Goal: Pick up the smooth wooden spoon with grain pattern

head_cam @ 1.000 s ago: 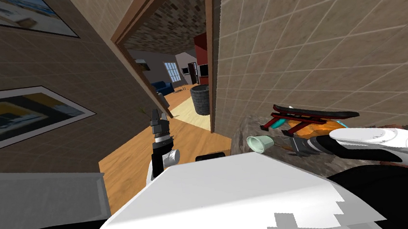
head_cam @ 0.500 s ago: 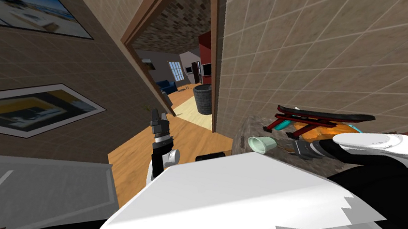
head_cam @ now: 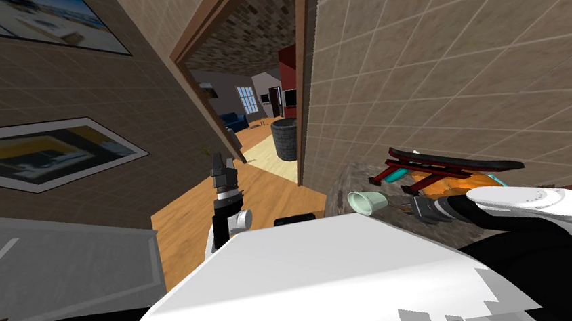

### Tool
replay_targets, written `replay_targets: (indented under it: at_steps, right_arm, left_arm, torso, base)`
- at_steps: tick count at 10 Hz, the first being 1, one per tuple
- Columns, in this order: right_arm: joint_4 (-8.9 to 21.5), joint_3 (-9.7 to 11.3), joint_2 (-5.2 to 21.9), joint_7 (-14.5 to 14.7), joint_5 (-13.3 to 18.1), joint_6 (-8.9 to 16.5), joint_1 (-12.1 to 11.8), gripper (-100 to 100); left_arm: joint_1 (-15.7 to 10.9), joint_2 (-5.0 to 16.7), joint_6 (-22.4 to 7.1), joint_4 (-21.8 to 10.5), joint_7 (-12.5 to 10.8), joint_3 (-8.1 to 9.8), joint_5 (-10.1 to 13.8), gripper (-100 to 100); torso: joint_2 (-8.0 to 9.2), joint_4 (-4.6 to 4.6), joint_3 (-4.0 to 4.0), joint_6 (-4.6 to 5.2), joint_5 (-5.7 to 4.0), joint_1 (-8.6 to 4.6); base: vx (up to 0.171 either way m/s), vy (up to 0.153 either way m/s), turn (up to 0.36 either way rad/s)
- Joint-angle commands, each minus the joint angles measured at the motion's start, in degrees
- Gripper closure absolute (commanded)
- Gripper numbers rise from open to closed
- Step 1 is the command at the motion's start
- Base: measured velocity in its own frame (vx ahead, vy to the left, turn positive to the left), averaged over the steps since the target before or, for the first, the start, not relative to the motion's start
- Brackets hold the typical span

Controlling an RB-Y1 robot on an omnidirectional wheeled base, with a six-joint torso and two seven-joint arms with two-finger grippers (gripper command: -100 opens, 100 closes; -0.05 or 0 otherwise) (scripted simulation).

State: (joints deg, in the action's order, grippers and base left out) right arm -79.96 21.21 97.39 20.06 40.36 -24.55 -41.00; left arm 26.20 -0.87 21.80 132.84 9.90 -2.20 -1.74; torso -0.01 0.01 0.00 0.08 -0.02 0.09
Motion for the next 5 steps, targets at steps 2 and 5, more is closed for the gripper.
replay_targets:
  at_steps: [2, 5]
  right_arm:
    - [-1.33, -0.76, 2.33, -0.16, -0.11, -0.78, 0.03, 100]
    - [-1.28, -0.79, 2.64, -0.06, 0.18, -1.25, 0.41, 0]
  left_arm:
    - [0.01, 0.0, 0.0, 0.0, 0.0, 0.0, 0.0, 0]
    - [0.0, 0.0, 0.0, 0.0, 0.0, 0.0, 0.0, 0]
  torso:
    - [-0.04, -0.01, -0.02, 0.08, 0.03, 0.04]
    - [-0.08, -0.02, -0.05, 0.01, 0.0, 0.06]
  base:
    - [0.035, 0.01, -0.202]
    - [0.025, 0.01, -0.104]
